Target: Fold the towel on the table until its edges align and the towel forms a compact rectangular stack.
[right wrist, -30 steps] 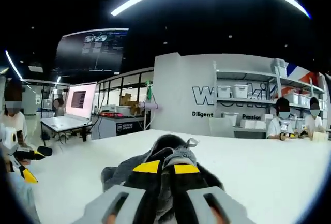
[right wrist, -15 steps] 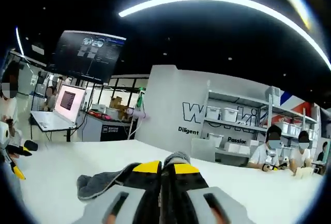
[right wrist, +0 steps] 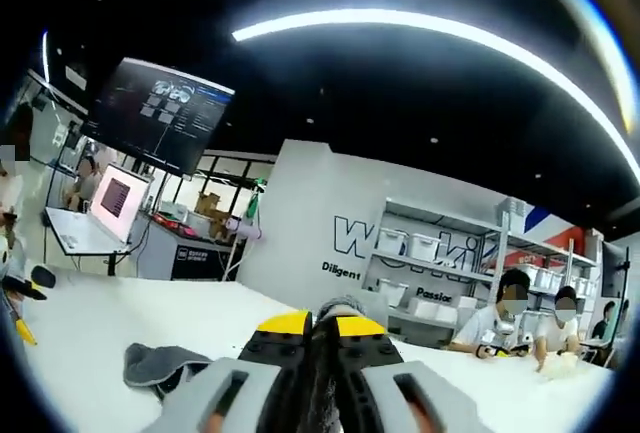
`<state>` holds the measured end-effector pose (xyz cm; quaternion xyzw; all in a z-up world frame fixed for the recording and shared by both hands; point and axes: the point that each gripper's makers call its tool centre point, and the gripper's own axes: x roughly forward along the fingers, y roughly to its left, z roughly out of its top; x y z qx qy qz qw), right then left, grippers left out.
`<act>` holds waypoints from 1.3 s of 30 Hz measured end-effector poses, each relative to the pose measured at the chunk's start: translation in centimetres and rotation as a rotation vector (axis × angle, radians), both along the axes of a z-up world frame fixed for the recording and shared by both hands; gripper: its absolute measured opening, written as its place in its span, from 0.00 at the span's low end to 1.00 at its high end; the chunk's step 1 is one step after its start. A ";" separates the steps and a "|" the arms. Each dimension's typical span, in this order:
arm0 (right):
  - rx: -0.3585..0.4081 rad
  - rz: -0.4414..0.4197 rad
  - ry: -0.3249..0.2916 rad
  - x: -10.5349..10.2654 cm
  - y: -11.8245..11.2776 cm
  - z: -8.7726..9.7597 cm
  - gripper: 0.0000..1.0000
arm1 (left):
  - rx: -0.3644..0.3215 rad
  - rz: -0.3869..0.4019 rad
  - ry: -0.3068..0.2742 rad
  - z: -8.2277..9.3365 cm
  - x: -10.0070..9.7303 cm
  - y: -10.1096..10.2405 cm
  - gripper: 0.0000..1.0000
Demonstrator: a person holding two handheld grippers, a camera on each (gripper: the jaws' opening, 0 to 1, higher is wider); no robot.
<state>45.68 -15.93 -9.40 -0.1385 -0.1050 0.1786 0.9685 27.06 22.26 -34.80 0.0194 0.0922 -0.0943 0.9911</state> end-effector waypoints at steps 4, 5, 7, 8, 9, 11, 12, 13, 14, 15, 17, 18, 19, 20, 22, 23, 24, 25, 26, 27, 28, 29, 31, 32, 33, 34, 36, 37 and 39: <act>-0.006 -0.048 0.004 0.1 -2.4 0.3 0.07 | -0.003 -0.006 0.002 -0.2 0.1 -0.2 0.98; -0.004 -0.070 0.003 0.0 -3.5 0.3 0.07 | -0.003 -0.008 0.002 -0.2 0.2 -0.3 0.98; 0.004 -0.092 0.004 0.0 -4.8 0.5 0.07 | -0.005 -0.012 0.003 -0.3 0.3 -0.5 0.98; 0.010 -0.109 0.003 -0.1 -5.8 0.5 0.07 | -0.004 -0.015 0.005 -0.3 0.3 -0.6 0.98; 0.011 -0.122 0.004 -0.1 -6.5 0.4 0.07 | -0.004 -0.017 0.006 -0.4 0.4 -0.7 0.98; 0.015 -0.144 0.005 -0.3 -7.5 0.3 0.07 | -0.004 -0.024 0.007 -0.4 0.5 -1.1 0.98; 0.016 -0.154 0.006 -0.3 -8.2 0.2 0.08 | -0.004 -0.025 0.007 -0.4 0.5 -1.1 0.98; 0.021 -0.168 0.012 -0.2 -8.9 0.0 0.08 | -0.004 -0.027 0.006 -0.3 0.6 -1.3 0.98; 0.020 -0.187 0.021 -0.2 -9.7 -0.5 0.08 | -0.004 -0.029 0.005 -0.3 0.6 -1.4 0.98; 0.019 -0.199 0.029 -0.1 -10.2 -0.9 0.08 | -0.004 -0.031 0.005 -0.3 0.6 -1.5 0.98; 0.023 -0.210 0.042 0.0 -11.0 -1.6 0.08 | -0.003 -0.034 0.005 -0.3 0.7 -1.8 0.98; 0.024 -0.214 0.051 0.0 -11.2 -2.0 0.08 | -0.004 -0.037 0.006 -0.3 0.7 -1.9 0.98; 0.023 -0.219 0.056 0.1 -11.3 -2.3 0.08 | -0.004 -0.039 0.007 -0.3 0.8 -2.0 0.98; 0.022 -0.221 0.059 0.1 -11.4 -2.4 0.08 | -0.004 -0.040 0.007 -0.3 0.8 -2.1 0.98; 0.017 -0.239 0.079 0.4 -12.0 -3.4 0.08 | -0.004 -0.046 0.011 -0.4 0.8 -2.4 0.98; 0.018 -0.242 0.085 0.4 -12.2 -3.6 0.08 | -0.004 -0.047 0.012 -0.4 0.8 -2.4 0.98; 0.019 -0.244 0.090 0.5 -12.2 -3.8 0.08 | -0.003 -0.048 0.012 -0.5 0.8 -2.5 0.98; 0.020 -0.246 0.095 0.6 -12.4 -4.1 0.08 | -0.003 -0.048 0.013 -0.5 0.8 -2.4 0.98; 0.023 -0.250 0.100 0.8 -12.6 -4.2 0.08 | -0.004 -0.047 0.014 -0.5 0.8 -2.4 0.98; 0.023 -0.252 0.103 0.8 -12.7 -4.4 0.08 | -0.004 -0.046 0.014 -0.5 0.8 -2.4 0.98; 0.021 -0.253 0.106 0.9 -12.7 -4.6 0.08 | -0.003 -0.046 0.014 -0.5 0.8 -2.4 0.98; 0.019 -0.256 0.118 1.0 -12.8 -5.2 0.08 | -0.003 -0.046 0.016 -0.5 0.8 -2.3 0.98; 0.017 -0.262 0.135 1.3 -13.0 -6.0 0.08 | -0.001 -0.046 0.016 -0.5 0.8 -2.3 0.98; 0.016 -0.263 0.144 1.3 -13.1 -6.6 0.08 | -0.001 -0.046 0.017 -0.5 0.8 -2.3 0.98; 0.016 -0.264 0.153 1.4 -13.1 -7.0 0.08 | -0.001 -0.046 0.017 -0.5 0.8 -2.3 0.98; 0.013 -0.264 0.166 1.7 -13.1 -7.5 0.08 | -0.001 -0.047 0.017 -0.5 0.8 -2.3 0.98; 0.007 -0.268 0.189 2.1 -13.3 -8.6 0.08 | 0.000 -0.049 0.020 -0.6 0.8 -2.3 0.98; 0.008 -0.270 0.196 2.2 -13.3 -9.0 0.08 | 0.000 -0.049 0.020 -0.6 0.8 -2.4 0.98; 0.006 -0.271 0.224 2.8 -13.5 -10.1 0.08 | 0.000 -0.051 0.022 -0.7 0.8 -2.4 0.98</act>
